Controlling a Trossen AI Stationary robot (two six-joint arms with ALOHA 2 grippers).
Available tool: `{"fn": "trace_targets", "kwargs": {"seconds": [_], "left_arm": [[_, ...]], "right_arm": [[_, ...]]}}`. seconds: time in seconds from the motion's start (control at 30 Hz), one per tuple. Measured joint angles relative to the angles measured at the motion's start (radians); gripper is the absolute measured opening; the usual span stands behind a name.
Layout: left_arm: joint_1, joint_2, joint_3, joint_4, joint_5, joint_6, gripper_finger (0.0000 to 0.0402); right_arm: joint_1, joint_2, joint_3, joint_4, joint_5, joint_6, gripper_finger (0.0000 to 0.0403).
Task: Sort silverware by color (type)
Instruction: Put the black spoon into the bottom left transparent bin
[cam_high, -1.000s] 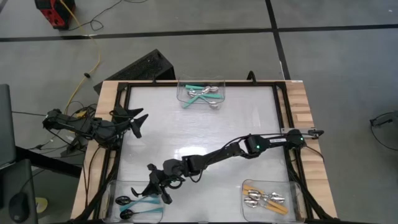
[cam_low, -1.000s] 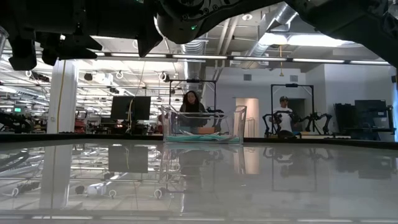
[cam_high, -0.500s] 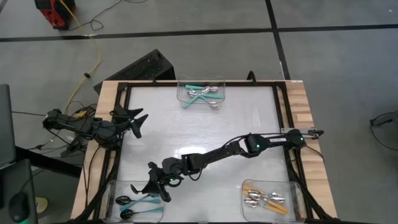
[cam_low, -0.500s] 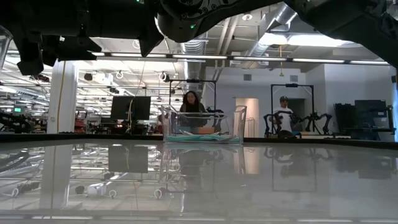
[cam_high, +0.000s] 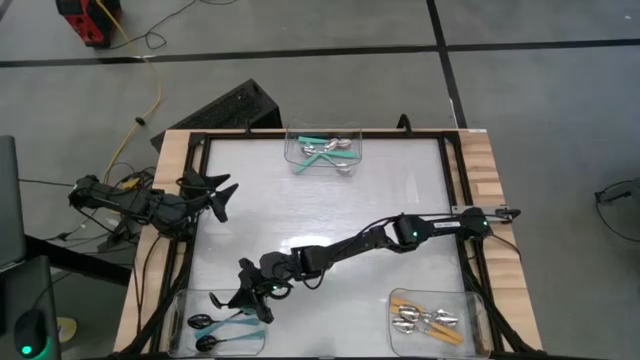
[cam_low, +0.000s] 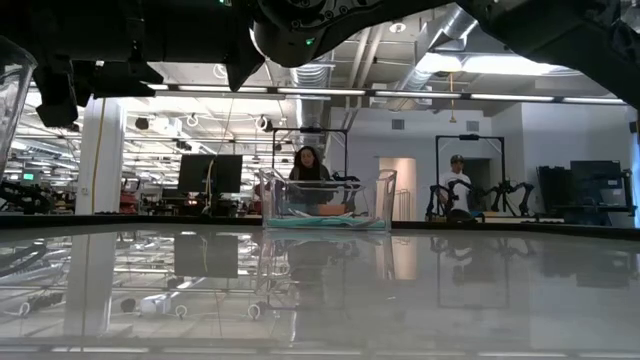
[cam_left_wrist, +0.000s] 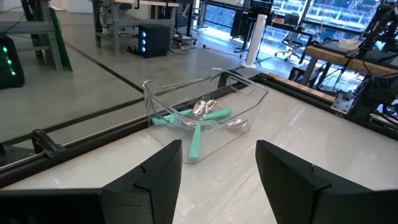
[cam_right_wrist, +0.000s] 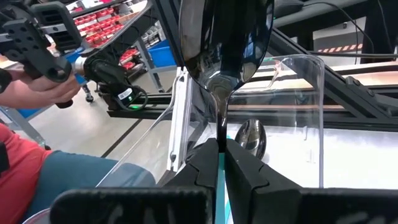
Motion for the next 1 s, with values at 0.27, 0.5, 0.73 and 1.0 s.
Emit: {"fn": "trace_targets", "kwargs": {"seconds": [0.27,0.5,0.73,1.0], "left_arm": [[0.0,0.0,0.0,0.0,0.001,0.0,0.019],[0.0,0.0,0.0,0.0,0.002,0.0,0.019],[0.0,0.0,0.0,0.0,0.002,-0.002,0.019],[0.0,0.0,0.0,0.0,0.002,-0.003,0.019]], "right_arm": [[0.0,0.0,0.0,-0.001,0.0,0.0,0.0041],[0.0,0.0,-0.001,-0.002,0.0,0.0,0.0044],[0.0,0.001,-0.001,-0.002,0.0,-0.002,0.0089],[0.001,0.003,-0.003,0.014,0.0,-0.002,0.0111]]}}
